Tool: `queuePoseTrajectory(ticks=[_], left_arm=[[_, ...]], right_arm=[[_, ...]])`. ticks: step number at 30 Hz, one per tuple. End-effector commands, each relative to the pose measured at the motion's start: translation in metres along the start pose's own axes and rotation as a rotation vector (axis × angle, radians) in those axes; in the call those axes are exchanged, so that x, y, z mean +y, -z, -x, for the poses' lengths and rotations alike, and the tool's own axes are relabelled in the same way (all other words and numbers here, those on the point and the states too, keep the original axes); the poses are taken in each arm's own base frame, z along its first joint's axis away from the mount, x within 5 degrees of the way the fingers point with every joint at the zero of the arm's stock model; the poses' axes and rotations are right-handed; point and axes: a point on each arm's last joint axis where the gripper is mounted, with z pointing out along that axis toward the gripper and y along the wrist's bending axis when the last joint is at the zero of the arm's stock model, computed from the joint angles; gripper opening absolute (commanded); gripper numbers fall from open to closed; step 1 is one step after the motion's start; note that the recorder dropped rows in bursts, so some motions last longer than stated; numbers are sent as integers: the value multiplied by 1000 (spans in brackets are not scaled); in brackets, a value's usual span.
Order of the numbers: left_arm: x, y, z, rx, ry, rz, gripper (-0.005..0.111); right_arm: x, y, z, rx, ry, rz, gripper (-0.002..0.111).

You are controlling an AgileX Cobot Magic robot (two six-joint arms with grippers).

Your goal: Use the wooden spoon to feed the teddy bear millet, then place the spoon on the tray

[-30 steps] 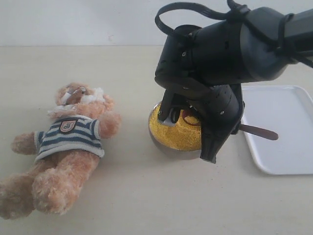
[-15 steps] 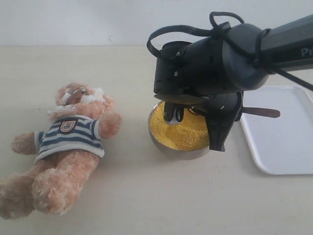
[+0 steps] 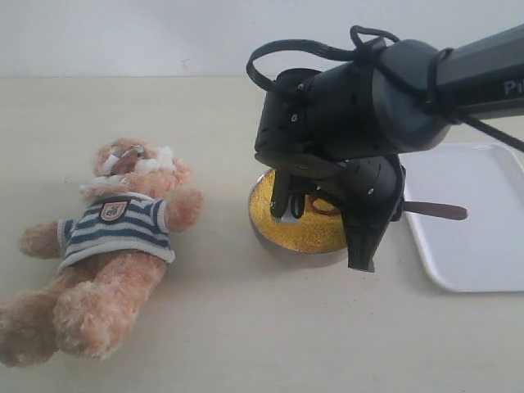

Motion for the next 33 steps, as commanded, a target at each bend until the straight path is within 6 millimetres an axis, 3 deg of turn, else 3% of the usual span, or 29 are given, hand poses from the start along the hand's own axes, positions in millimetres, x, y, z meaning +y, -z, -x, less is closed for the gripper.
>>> queuePoseTrajectory(ticks=[1, 5, 19, 33], left_arm=[[0, 0, -1, -1, -1, 4, 4], [0, 0, -1, -1, -1, 4, 4], [0, 0, -1, -1, -1, 4, 4], [0, 0, -1, -1, -1, 4, 4]], right_arm=[[-2, 7, -5, -16, -1, 8, -1], [-1, 17, -7, -43, 3, -4, -1], [-2, 18, -7, -47, 4, -15, -1], [-11, 32, -19, -88, -29, -36, -1]])
